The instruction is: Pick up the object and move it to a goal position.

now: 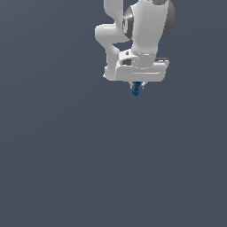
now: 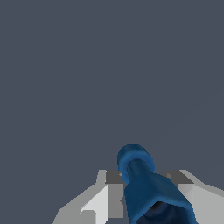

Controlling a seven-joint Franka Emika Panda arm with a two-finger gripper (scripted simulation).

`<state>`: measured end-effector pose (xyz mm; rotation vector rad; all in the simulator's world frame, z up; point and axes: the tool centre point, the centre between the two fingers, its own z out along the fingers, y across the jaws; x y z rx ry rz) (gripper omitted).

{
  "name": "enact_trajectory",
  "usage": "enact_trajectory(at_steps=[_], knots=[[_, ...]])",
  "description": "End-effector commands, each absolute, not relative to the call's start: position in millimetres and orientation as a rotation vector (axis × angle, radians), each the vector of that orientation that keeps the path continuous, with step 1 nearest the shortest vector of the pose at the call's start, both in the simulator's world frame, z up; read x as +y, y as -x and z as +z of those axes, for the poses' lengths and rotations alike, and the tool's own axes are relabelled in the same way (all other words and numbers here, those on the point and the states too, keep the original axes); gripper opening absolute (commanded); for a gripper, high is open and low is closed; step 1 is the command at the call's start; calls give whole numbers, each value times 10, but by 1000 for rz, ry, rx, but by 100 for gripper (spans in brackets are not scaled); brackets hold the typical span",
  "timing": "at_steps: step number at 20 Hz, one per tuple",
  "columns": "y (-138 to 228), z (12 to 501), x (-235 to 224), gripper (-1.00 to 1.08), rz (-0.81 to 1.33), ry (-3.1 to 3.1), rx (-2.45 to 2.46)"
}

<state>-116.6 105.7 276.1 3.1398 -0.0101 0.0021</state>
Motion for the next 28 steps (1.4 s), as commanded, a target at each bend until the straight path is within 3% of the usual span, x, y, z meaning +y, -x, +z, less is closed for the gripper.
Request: enact_trajectory(at_steps=[1,16,28], knots=[[1203,3015,1147,-100,1,-3140,-10],[1343,4468,1680,-100,0,-3141,-10],[1366,5053,1904,-100,0,-3141,-10]])
